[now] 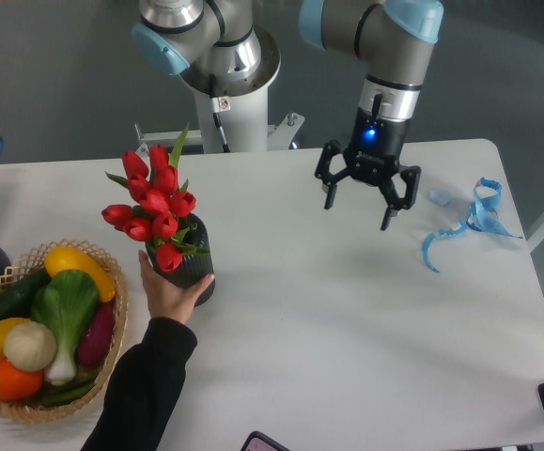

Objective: Insert the flowers into the vase
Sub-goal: 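Open the gripper, release the tulips, and lift the gripper away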

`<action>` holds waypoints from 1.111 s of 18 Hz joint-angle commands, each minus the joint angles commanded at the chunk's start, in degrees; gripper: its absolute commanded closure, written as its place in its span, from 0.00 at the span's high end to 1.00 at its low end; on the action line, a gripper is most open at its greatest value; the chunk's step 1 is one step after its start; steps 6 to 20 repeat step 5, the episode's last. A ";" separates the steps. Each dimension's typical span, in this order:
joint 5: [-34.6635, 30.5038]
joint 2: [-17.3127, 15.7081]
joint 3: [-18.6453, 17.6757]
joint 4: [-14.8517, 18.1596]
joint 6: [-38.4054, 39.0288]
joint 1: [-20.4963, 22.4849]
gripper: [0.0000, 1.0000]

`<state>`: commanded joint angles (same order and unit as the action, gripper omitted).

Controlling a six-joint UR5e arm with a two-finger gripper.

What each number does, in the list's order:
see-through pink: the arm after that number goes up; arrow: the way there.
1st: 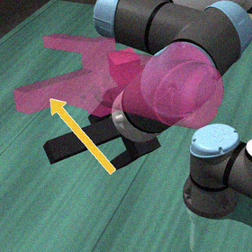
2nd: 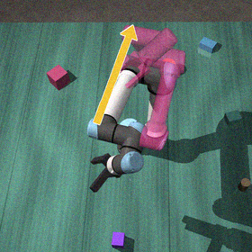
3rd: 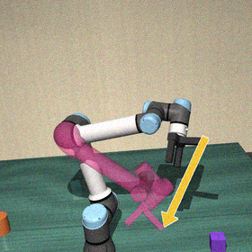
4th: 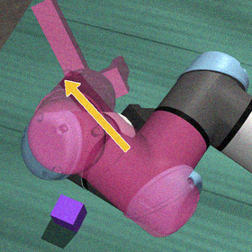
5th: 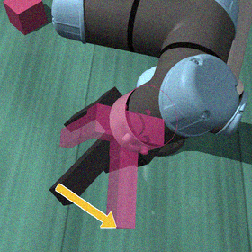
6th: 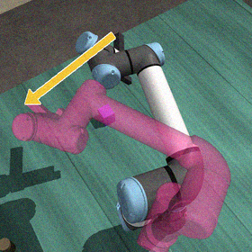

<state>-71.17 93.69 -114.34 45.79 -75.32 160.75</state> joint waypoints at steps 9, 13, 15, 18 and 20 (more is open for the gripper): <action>-10.56 1.15 0.44 1.85 0.35 -4.48 1.00; -10.56 1.15 0.44 1.85 0.35 -4.48 1.00; -10.56 1.15 0.44 1.85 0.35 -4.48 1.00; -10.56 1.15 0.44 1.85 0.35 -4.48 1.00; -10.56 1.15 0.44 1.85 0.35 -4.48 1.00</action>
